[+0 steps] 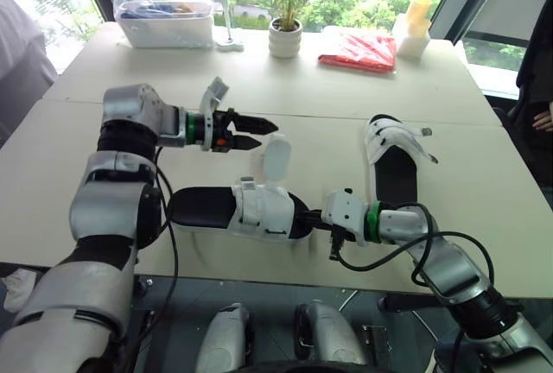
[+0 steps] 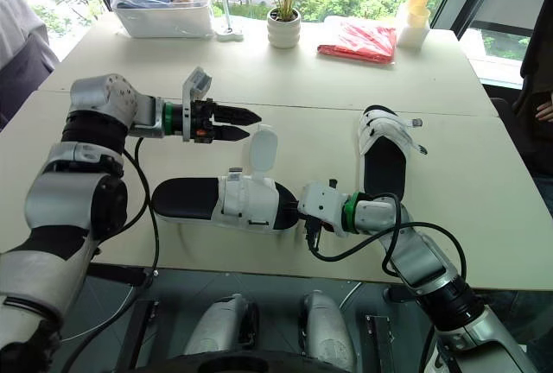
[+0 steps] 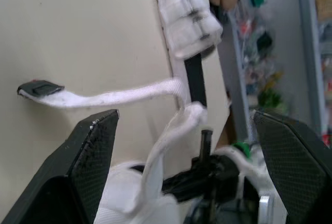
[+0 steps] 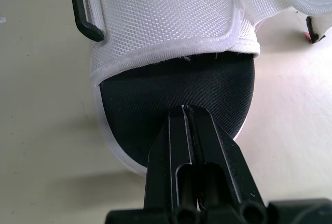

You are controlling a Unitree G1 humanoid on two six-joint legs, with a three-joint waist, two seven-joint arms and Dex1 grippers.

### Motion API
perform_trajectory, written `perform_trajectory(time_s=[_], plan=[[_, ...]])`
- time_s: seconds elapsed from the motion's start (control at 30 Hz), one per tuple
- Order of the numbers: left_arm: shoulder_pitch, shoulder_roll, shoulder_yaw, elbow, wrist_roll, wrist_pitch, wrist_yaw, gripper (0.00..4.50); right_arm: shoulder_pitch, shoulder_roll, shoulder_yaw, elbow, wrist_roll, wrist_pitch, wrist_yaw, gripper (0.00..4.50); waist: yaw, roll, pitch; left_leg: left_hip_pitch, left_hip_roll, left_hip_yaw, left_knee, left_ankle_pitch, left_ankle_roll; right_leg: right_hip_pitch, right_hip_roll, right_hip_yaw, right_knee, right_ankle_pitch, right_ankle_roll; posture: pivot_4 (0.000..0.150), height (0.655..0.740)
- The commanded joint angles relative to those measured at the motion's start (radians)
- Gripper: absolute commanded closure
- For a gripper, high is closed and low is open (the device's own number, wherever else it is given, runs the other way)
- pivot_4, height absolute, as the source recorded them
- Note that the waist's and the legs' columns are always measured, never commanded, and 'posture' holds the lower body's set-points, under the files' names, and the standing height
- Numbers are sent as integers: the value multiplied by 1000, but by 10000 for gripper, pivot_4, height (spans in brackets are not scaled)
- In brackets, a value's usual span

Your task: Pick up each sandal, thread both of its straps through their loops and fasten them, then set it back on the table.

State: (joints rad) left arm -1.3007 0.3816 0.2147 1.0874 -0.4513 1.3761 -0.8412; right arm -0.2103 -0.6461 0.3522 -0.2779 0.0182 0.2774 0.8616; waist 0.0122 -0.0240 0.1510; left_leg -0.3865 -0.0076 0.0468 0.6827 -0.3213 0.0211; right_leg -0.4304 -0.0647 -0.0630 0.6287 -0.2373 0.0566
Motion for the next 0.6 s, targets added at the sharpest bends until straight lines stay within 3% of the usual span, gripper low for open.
perform_trajectory(time_s=[0.03, 0.17, 0.37, 0.6], plan=[[-27, -11, 150, 119, -46, -11, 183, 1655, 73, -19, 94, 108, -71, 65, 21, 45000, -1, 0, 0, 0, 0, 0, 0, 0, 0, 0, 0, 0, 0, 0, 0, 1500, 7241], [-37, -20, 231, 142, -72, 11, 255, 1655, 74, -19, 93, 110, -74, 62, 19, 45000, 0, -3, 0, 0, 0, 0, 0, 0, -1, 0, 0, 0, 1, 0, 1, 1500, 7241], [-3, 6, 240, 101, -62, 45, 276, 1655, 78, -23, 86, 110, -75, 58, 15, 45000, 0, -2, 0, 2, 0, 0, 0, 4, -9, 2, 0, 0, 1, 0, 1, 1500, 7241], [1, -40, 309, 149, -74, -51, 391, 1655, 81, -18, 91, 108, -76, 58, 14, 45000, 1, -2, -1, 3, 0, 0, 0, 3, -8, 2, -1, 0, 1, 1, 0, 1500, 7241]])
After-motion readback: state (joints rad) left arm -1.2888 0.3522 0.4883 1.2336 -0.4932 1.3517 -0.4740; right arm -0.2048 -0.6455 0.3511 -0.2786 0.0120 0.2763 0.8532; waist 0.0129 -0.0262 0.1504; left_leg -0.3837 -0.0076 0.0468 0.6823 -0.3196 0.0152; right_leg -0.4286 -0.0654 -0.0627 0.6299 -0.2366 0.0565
